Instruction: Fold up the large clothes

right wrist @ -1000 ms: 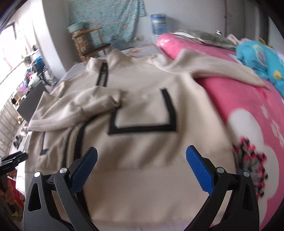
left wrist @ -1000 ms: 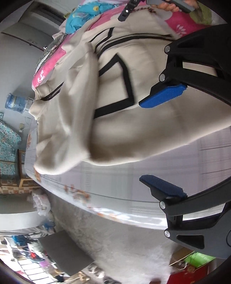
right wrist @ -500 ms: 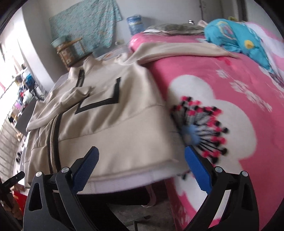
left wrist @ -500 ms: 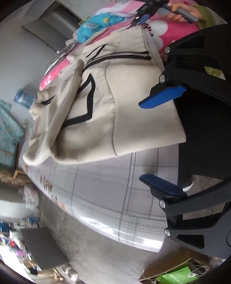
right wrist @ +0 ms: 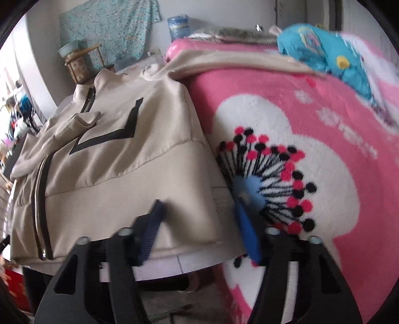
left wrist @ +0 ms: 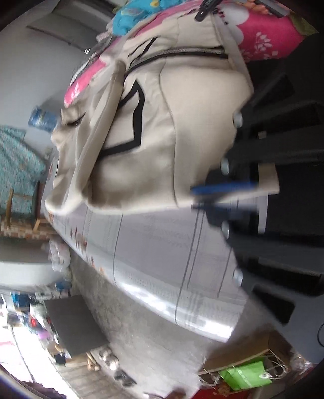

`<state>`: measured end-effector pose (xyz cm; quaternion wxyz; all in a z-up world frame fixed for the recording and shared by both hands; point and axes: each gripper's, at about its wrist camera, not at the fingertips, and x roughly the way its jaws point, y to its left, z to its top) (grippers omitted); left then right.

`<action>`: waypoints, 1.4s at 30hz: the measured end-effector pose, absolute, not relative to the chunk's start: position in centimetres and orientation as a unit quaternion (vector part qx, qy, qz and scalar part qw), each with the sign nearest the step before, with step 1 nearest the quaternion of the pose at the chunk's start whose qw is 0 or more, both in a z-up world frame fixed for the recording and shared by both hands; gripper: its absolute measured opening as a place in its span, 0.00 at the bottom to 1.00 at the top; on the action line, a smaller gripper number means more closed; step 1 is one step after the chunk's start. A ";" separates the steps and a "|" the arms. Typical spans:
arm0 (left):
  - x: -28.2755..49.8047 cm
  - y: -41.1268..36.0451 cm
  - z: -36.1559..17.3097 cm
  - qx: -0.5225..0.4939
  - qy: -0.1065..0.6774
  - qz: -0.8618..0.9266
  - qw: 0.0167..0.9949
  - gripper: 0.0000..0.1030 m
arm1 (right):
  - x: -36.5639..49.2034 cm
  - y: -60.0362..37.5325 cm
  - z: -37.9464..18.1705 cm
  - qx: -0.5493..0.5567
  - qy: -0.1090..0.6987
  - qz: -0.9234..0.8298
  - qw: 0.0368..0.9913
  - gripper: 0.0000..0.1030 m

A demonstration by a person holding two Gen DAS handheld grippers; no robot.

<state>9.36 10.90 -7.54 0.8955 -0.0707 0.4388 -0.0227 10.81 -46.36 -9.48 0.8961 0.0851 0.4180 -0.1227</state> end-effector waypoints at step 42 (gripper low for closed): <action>25.2 11.5 -5.7 0.016 0.467 -0.045 0.883 0.40 | 32.7 -37.1 -5.9 0.162 0.529 0.143 0.820 0.54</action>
